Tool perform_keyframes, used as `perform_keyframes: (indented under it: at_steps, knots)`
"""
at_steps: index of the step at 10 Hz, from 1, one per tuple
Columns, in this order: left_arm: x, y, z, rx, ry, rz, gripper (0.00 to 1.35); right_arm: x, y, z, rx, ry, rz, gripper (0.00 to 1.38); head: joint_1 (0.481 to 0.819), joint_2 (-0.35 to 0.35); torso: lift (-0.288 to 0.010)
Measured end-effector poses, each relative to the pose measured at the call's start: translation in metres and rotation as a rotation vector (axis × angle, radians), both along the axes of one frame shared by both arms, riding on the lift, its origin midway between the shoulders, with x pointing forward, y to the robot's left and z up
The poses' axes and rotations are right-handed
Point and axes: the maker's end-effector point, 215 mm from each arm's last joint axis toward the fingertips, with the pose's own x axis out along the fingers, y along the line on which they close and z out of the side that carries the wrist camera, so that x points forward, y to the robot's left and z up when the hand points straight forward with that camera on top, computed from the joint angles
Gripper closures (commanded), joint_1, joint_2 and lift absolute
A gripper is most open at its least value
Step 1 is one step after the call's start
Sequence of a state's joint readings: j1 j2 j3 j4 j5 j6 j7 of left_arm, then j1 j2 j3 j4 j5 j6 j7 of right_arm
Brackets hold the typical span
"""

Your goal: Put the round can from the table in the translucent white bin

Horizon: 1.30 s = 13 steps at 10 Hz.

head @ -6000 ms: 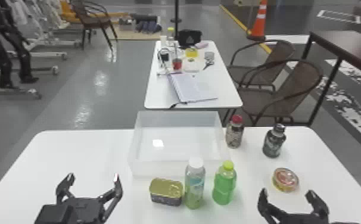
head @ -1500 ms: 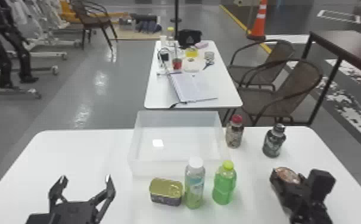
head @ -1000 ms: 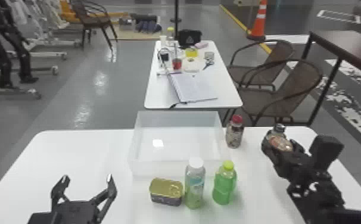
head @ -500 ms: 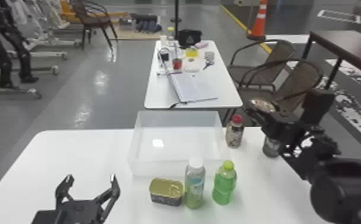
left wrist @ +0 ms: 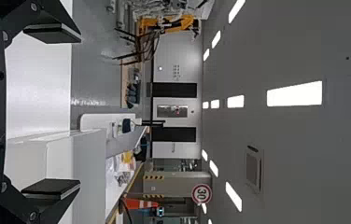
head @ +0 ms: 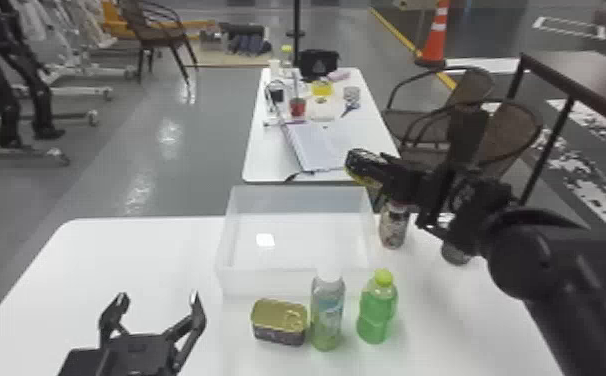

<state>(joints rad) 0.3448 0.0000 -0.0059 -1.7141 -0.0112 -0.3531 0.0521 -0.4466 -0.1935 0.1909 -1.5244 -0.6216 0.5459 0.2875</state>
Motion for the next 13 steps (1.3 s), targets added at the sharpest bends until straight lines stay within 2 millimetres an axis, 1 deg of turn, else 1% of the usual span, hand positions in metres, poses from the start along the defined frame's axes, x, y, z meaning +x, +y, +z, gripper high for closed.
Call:
perform_keyframes:
  at_steps: [1, 2, 3, 4, 6, 8, 10, 12, 13]
  knots:
    - [0.000, -0.001, 0.000, -0.001, 0.001, -0.002, 0.20, 0.002, 0.014, 0.001, 0.006, 0.031, 0.030, 0.95, 0.549, 0.000, -0.100]
    - [0.001, -0.002, -0.001, -0.001, 0.001, -0.003, 0.20, 0.002, 0.023, -0.004, 0.005, 0.067, 0.049, 0.95, 0.549, 0.000, -0.100]
    - [0.001, -0.002, -0.001, -0.002, 0.001, -0.003, 0.20, 0.002, 0.030, -0.014, 0.002, 0.112, 0.070, 0.95, 0.549, 0.000, -0.100]
    - [0.001, -0.002, 0.000, -0.003, 0.000, -0.003, 0.20, -0.003, 0.041, -0.030, 0.003, 0.174, 0.127, 0.95, 0.549, 0.000, -0.100]
    - [0.003, -0.004, -0.001, -0.006, 0.001, -0.007, 0.20, -0.006, 0.059, -0.075, -0.019, 0.293, 0.214, 0.95, 0.549, 0.000, -0.100]
    - [0.005, -0.006, -0.002, -0.010, 0.000, -0.010, 0.20, -0.005, 0.066, -0.106, -0.027, 0.353, 0.232, 0.95, 0.549, 0.000, -0.100]
    - [0.005, -0.007, -0.003, -0.015, 0.003, -0.013, 0.20, -0.013, 0.071, -0.138, -0.057, 0.429, 0.251, 0.95, 0.549, 0.000, -0.100]
    - [0.006, -0.008, -0.004, -0.016, 0.004, -0.014, 0.20, -0.020, 0.066, -0.166, -0.083, 0.493, 0.248, 0.95, 0.549, 0.000, -0.100]
    - [0.006, -0.009, -0.004, -0.016, 0.004, -0.016, 0.20, -0.020, 0.061, -0.174, -0.097, 0.503, 0.238, 0.94, 0.549, 0.000, -0.100]
